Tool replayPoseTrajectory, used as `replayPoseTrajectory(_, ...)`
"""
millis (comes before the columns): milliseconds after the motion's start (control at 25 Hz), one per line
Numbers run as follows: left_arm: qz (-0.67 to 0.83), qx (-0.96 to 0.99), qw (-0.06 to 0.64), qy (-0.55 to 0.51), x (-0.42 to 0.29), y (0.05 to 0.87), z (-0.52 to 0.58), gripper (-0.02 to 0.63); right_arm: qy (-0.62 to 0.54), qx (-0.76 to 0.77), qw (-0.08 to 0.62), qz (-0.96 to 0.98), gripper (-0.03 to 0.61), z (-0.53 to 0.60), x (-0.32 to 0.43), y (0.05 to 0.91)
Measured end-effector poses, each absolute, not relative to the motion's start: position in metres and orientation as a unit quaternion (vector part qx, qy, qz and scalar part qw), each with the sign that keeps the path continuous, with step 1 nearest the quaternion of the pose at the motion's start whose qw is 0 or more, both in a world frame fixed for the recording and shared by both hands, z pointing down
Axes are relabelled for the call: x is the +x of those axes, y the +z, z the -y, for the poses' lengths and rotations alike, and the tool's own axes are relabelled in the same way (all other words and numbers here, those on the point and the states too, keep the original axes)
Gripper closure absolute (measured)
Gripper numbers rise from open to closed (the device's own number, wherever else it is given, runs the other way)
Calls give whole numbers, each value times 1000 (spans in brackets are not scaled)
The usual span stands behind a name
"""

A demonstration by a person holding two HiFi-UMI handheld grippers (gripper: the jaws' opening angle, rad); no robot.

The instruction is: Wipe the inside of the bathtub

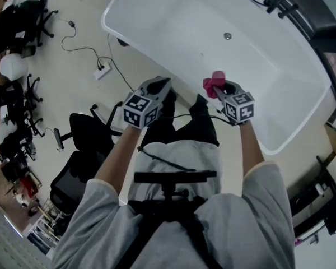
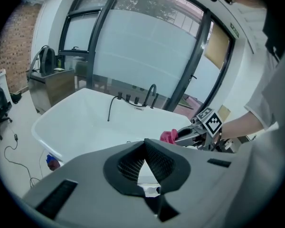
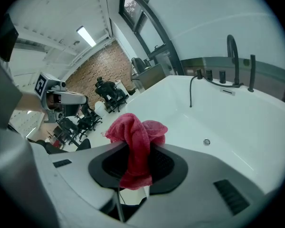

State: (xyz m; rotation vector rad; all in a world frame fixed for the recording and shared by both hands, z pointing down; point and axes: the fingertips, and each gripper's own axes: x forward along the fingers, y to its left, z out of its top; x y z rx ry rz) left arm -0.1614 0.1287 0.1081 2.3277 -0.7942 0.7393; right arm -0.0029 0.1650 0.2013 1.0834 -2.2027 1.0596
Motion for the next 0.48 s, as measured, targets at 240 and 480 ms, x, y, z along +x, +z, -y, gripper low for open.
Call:
replayPoseTrajectory(240, 292, 864, 282, 297, -154, 170, -92, 609, 379, 359, 244, 817, 472, -137, -2, 264)
replayPoseTrajectory(480, 283, 859, 285, 317, -150, 225, -70, 609, 392, 306, 261, 827, 472, -127, -12, 329)
